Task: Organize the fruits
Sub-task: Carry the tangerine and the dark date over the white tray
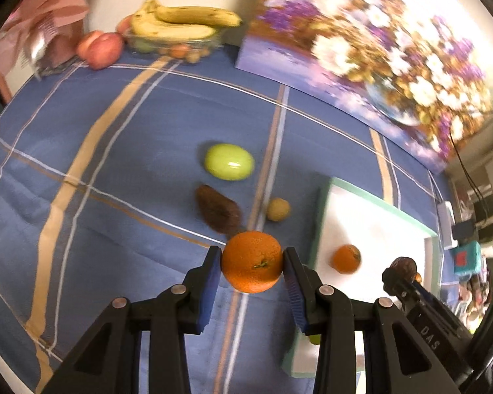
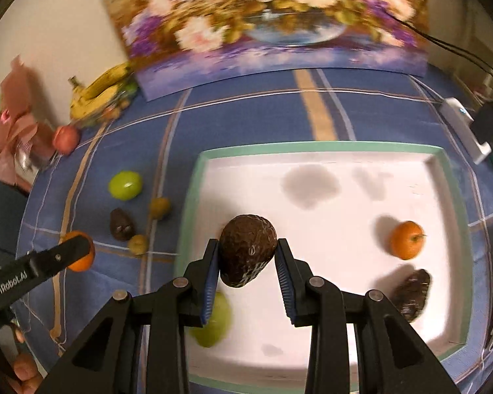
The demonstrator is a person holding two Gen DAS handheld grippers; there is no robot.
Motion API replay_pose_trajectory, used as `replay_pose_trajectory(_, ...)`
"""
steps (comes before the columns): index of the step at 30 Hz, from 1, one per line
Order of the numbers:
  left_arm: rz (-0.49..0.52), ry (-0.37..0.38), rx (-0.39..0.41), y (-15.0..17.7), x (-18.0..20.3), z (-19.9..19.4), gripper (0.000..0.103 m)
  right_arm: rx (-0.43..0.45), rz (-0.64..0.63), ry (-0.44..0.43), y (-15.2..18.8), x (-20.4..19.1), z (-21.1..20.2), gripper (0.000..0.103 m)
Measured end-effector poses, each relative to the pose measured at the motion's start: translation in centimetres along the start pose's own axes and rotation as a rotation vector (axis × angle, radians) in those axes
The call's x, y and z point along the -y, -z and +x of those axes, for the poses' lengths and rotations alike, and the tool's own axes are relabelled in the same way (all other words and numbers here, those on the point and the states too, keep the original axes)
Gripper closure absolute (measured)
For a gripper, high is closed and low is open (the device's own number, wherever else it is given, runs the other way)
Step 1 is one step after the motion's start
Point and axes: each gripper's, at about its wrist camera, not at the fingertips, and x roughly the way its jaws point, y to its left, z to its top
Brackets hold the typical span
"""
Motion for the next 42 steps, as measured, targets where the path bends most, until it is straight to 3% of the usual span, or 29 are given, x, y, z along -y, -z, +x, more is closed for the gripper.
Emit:
replay_pose_trajectory(20, 0.308, 0.009, -0.068, 4.2, 12.8, 3.0, 0.062, 0.036, 0.122, 0.078, 0.1, 8.6, -3.7, 0.068)
replay_pose_trajectory(27, 0.335, 0.006, -0.11, 5.4, 14.2, 4.7, 0.062, 0.034, 0.12, 0.09, 0.2, 9.7, -3.9, 0.068)
replay_pose_trajectory(35, 0.34, -0.022, -0.156, 6.5, 14.4, 6.8, 0.062, -0.061, 0.113, 0.116, 0.9, 10.5, -0.9, 0.068)
replay_pose_trajectory(42, 0.355, -0.036, -0.156, 6.7, 14.6, 6.9, 0.062, -0.091, 0.11, 0.109, 1.4, 10.7, 0.2, 0.068)
